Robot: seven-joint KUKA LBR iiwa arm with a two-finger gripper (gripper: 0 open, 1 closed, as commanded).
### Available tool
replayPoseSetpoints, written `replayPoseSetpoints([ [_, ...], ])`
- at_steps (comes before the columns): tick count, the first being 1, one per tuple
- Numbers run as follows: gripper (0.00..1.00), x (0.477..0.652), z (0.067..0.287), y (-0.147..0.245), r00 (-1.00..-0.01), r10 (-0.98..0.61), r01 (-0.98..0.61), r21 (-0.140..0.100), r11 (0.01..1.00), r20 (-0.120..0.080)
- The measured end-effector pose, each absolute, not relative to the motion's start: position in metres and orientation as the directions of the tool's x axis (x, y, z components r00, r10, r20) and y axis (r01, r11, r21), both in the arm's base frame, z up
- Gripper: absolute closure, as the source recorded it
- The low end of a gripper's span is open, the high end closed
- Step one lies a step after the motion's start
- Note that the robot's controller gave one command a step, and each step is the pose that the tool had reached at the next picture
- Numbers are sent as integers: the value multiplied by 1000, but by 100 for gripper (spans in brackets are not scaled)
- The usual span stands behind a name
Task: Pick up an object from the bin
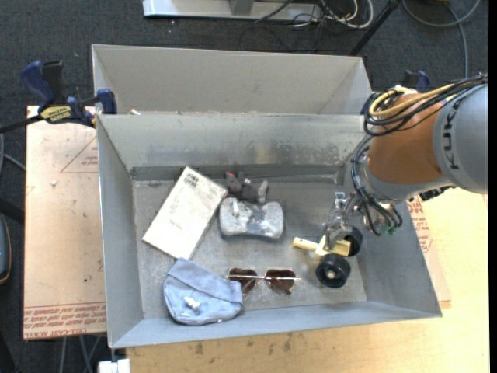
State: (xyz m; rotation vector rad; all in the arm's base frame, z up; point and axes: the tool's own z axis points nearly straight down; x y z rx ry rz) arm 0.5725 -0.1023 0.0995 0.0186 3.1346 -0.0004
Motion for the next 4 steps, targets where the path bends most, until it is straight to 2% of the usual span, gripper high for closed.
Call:
replayPoseSetpoints([
  [1,100,573,84,-109,-999,44,44,8,999,-2],
  [2,100,575,87,-112,-999,32,32,1,999,-10],
  [3,100,561,92,-108,-999,40,40,0,999,-11],
  [4,0,559,106,-127,-999,50,50,1,999,-3],
])
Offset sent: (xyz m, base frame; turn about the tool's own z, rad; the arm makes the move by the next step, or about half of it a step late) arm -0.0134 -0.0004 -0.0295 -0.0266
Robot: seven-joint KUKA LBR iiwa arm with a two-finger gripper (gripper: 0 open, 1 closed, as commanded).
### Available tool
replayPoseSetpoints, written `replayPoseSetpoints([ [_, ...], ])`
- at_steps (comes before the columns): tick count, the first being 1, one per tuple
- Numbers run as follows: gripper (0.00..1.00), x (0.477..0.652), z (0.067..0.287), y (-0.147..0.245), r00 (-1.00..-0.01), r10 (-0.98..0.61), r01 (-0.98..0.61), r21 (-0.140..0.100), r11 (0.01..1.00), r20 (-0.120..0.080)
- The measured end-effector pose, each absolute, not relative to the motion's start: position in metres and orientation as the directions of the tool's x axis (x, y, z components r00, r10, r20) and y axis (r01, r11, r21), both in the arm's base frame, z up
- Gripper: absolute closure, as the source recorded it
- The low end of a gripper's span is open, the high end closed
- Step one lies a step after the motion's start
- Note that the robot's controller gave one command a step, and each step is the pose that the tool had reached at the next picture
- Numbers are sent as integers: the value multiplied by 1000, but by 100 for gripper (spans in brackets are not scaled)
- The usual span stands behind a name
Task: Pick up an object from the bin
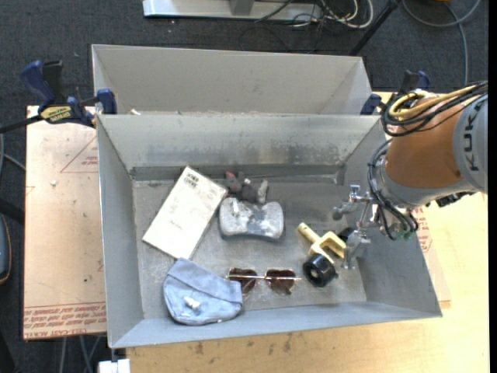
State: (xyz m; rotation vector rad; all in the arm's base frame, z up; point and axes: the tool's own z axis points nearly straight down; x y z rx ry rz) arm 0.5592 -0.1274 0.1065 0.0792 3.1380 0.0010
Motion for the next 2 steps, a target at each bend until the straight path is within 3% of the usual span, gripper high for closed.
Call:
replayPoseSetpoints([
  [1,0,559,106,-127,-999,50,50,1,999,-2],
  [2,100,550,82,-110,-890,-456,-456,-9,890,-23],
])
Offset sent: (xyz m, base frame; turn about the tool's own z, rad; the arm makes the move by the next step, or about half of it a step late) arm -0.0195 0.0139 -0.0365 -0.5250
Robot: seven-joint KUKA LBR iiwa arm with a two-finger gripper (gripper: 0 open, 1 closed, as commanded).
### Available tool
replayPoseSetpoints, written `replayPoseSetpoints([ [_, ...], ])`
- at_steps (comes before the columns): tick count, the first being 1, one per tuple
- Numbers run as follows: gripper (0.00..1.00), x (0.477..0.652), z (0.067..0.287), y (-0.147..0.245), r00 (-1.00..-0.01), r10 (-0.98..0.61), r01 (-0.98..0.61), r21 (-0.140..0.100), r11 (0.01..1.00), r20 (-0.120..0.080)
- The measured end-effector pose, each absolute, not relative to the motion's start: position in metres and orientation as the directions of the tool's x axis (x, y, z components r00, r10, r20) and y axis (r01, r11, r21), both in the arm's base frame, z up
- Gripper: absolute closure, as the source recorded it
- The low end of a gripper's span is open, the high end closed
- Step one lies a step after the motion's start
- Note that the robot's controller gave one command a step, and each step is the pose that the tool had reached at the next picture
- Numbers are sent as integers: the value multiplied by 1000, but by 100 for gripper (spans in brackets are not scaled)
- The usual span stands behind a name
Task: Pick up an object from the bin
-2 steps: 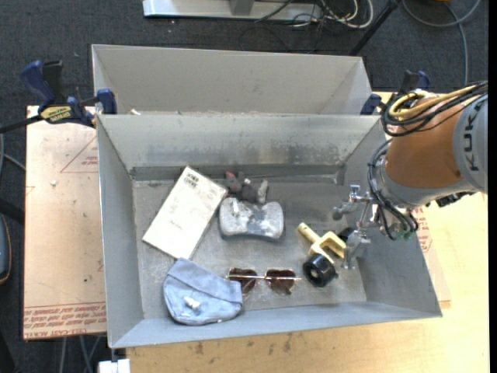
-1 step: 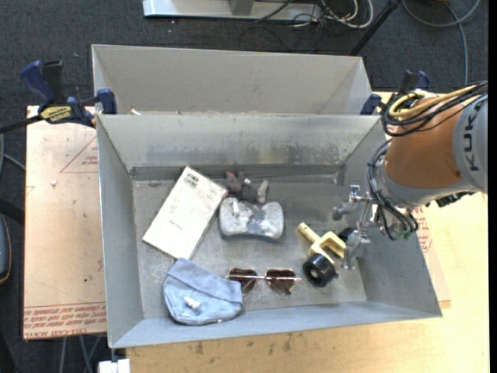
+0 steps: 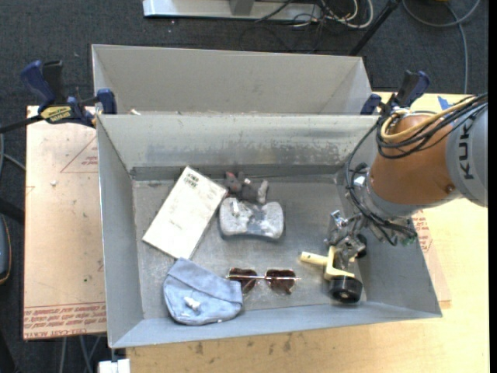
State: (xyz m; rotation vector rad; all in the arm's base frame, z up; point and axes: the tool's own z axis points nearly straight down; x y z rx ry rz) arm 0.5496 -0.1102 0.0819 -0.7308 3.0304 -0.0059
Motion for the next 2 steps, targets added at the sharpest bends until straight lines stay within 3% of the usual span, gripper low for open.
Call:
replayPoseSetpoints([
  [1,100,550,82,-110,-890,-455,-455,-9,890,-23],
  [2,100,562,190,-111,-909,-416,-416,-6,909,-10],
])
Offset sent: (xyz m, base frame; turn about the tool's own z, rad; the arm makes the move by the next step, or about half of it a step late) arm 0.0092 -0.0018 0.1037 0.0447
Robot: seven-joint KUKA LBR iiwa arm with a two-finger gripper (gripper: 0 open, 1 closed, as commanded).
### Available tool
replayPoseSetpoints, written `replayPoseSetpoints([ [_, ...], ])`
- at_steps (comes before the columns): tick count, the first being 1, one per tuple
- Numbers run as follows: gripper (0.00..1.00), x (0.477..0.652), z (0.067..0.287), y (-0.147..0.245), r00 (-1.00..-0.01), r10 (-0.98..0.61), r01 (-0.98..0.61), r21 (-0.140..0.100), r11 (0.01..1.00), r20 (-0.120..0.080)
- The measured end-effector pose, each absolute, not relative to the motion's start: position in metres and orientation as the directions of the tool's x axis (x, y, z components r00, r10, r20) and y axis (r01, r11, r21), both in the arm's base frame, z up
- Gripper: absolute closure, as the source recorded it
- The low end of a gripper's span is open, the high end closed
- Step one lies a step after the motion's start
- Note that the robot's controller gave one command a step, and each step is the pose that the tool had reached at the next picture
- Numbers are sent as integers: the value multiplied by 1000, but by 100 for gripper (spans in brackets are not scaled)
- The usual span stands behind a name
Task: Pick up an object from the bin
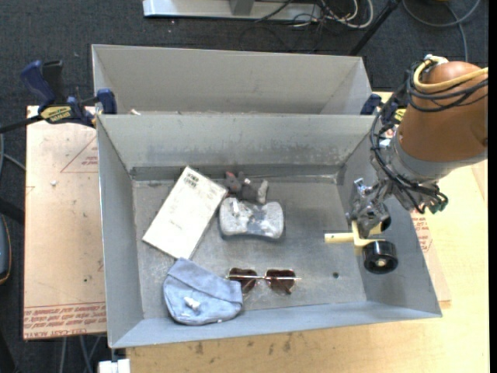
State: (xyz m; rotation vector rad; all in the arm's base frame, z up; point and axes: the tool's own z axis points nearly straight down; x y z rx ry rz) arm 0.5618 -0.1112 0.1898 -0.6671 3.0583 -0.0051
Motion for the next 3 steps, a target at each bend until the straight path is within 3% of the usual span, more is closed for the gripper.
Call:
replayPoseSetpoints([
  [1,100,560,185,-111,-910,-415,-415,0,910,-3],
  [2,100,554,139,-117,-916,-401,-401,-3,916,-8],
  [3,100,573,82,-113,-925,-379,-379,2,925,-7],
])
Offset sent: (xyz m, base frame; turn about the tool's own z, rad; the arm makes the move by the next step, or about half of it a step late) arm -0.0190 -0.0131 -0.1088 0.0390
